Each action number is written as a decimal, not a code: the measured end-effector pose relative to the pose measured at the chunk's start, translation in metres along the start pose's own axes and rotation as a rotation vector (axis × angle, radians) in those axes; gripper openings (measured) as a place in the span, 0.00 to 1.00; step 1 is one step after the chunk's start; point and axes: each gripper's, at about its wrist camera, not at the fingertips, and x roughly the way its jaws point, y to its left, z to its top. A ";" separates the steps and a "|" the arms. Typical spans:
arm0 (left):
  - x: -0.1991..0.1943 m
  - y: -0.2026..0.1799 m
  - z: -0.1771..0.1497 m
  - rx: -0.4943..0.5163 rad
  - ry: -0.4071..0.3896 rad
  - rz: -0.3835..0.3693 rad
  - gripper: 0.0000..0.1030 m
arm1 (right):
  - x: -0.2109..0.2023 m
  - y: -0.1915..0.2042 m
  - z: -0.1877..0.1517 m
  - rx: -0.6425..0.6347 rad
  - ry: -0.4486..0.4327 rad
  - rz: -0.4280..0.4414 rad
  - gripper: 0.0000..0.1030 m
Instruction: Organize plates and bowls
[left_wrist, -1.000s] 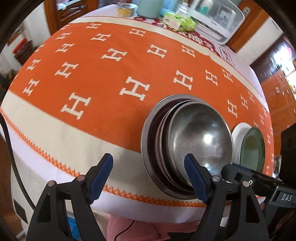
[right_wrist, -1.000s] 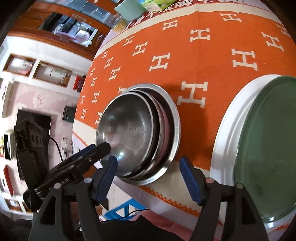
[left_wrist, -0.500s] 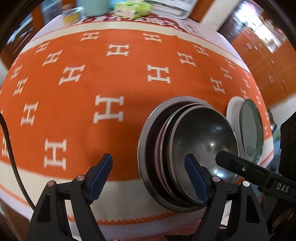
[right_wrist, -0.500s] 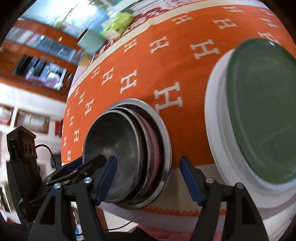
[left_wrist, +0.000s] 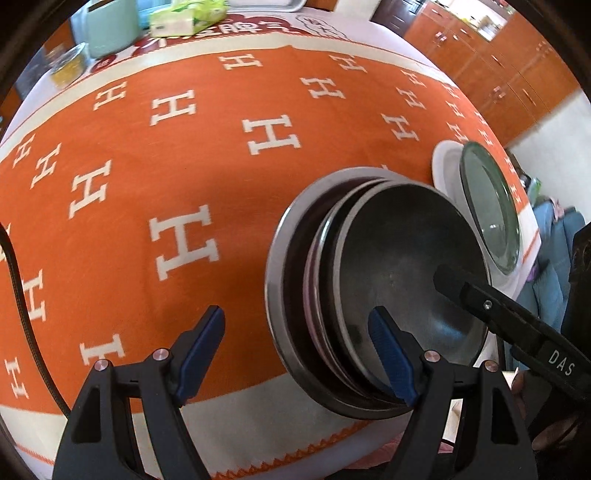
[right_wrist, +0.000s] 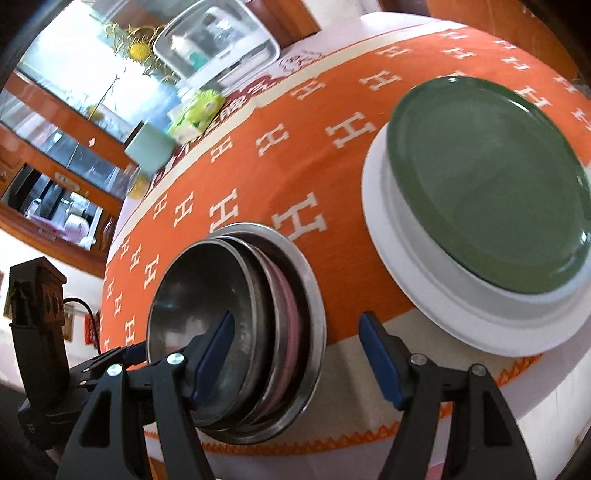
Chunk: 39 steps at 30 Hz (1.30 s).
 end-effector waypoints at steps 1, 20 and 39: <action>0.001 0.000 0.000 0.009 0.003 -0.006 0.76 | -0.001 0.000 -0.002 0.003 -0.011 -0.006 0.66; 0.006 -0.013 0.007 0.097 0.025 -0.076 0.50 | -0.014 0.006 -0.016 0.012 -0.069 -0.029 0.33; -0.026 -0.027 0.012 0.078 -0.061 -0.108 0.50 | -0.045 0.004 0.007 -0.055 -0.142 0.048 0.29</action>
